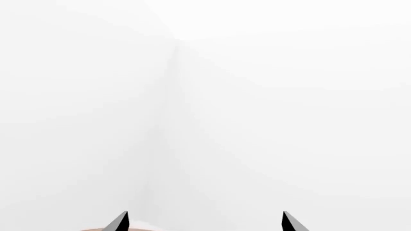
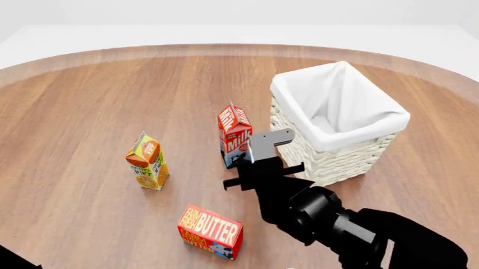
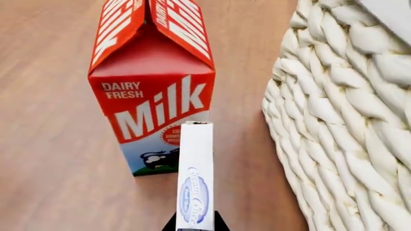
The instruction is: Pick up the cream cheese box and the butter, and put them in the basket.
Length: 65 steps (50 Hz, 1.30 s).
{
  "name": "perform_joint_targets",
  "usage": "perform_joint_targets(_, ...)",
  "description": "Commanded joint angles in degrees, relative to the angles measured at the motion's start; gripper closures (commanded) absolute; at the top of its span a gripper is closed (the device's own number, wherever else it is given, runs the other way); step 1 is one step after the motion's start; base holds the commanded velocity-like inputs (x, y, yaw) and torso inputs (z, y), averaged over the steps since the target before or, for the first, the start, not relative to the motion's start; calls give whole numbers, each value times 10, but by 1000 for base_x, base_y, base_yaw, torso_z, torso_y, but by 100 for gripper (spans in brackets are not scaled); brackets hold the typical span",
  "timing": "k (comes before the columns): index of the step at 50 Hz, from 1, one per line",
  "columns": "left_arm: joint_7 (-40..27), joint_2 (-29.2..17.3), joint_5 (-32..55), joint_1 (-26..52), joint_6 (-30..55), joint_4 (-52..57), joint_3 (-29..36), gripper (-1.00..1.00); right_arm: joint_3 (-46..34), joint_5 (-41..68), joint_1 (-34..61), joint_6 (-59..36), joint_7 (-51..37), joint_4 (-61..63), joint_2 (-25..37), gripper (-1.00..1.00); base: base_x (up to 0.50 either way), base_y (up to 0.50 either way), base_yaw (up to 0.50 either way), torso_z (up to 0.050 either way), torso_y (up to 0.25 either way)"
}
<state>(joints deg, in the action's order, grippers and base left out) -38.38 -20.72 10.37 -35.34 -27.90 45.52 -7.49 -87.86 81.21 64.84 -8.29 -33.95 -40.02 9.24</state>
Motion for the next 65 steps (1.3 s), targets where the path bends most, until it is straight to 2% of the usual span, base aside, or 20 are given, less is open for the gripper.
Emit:
perform_joint_targets(1,-2,4,-6,-5,3,9,2,-100,8,-20,-2,7,-20,67,37,100,0,0,0,0,0)
perform_joint_targets(18,-9,1,-7,-3,25,28,2,-100,25,-18,18,13,-66,208,108,100,0,0,0,0,1)
perform_joint_targets(30,-4,-4,4,-3,3,7,-5,-100,37,-19,31,19,-99,302,150,100,0,0,0,0,0)
perform_joint_targets(55,-10,-1,-9,-1,24,26,1,-100,54,-44,84,9,-188,504,208,100,0,0,0,0,1)
perform_joint_targets(61,-8,-2,-5,-5,14,20,-2,-100,65,-42,102,5,-213,554,223,100,0,0,0,0,0)
perform_joint_targets(62,5,-11,16,7,-24,-31,-11,-100,68,-40,108,3,-219,564,227,100,0,0,0,0,0)
perform_joint_targets(65,11,-11,20,9,-44,-53,-11,-100,75,-34,119,0,-230,583,235,100,0,0,0,0,0)
